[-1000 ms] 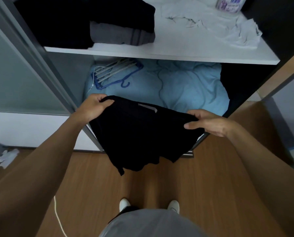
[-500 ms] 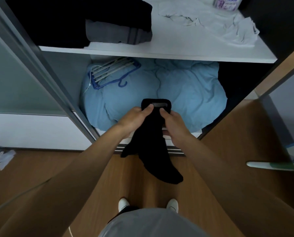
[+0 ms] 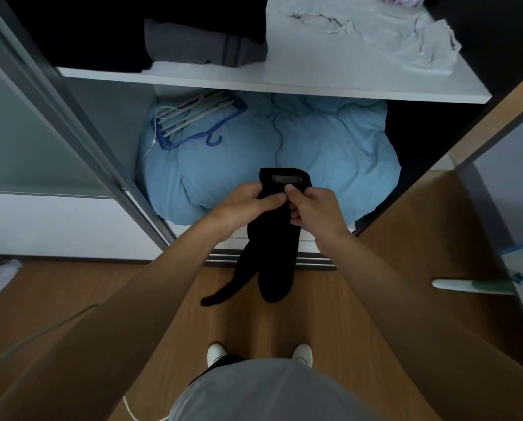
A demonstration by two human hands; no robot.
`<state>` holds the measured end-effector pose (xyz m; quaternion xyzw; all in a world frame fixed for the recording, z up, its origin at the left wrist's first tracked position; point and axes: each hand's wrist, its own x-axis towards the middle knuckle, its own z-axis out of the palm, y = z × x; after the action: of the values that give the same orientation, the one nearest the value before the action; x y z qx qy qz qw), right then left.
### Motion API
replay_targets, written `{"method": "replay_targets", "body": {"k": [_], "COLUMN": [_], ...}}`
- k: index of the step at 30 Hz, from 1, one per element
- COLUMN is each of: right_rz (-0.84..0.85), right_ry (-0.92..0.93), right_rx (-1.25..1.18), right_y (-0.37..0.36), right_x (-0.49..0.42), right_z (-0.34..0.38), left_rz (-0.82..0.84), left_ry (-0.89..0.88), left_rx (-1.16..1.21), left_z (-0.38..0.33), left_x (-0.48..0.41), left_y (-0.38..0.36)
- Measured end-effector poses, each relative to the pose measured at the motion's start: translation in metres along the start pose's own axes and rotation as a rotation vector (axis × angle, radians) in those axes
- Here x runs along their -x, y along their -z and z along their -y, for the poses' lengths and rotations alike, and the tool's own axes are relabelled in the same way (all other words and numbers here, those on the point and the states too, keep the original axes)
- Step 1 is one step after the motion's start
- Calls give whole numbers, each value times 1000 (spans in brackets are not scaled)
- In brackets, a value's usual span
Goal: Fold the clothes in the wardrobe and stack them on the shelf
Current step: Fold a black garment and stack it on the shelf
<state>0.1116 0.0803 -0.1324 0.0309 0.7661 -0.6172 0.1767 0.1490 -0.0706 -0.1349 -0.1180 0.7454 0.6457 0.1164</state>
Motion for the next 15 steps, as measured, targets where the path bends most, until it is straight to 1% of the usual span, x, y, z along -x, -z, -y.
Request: {"method": "replay_targets", "body": {"k": [2, 4, 6, 8, 9, 10, 11, 12, 14, 15], "right_rz": [-2, 58, 131, 98, 63, 65, 125, 224, 399, 447], "right_ry": [43, 78, 127, 306, 401, 479, 536, 565, 588, 604], "right_rx": [110, 202, 271, 430, 511, 571, 609, 628, 657, 661], "right_y": [3, 5, 8, 17, 23, 28, 34, 39, 45, 46], "right_x": [1, 5, 11, 15, 16, 15, 14, 12, 8, 7], "right_z": [1, 2, 3, 3, 4, 5, 7, 8, 12, 14], "left_rz": [60, 33, -15, -43, -40, -27, -2, 27, 88, 105], "left_ry": [-17, -57, -76, -71, -76, -85, -93, -101, -111, -117], "left_rx": [-105, -224, -290, -282, -272, -275, -287, -305, -334, -346], "left_z": [0, 1, 2, 2, 2, 2, 2, 1, -2, -3], "left_x": [2, 1, 0, -2, -2, -1, -1, 0, 1, 2], "left_y": [0, -3, -5, -4, -3, -2, -1, 0, 1, 2]}}
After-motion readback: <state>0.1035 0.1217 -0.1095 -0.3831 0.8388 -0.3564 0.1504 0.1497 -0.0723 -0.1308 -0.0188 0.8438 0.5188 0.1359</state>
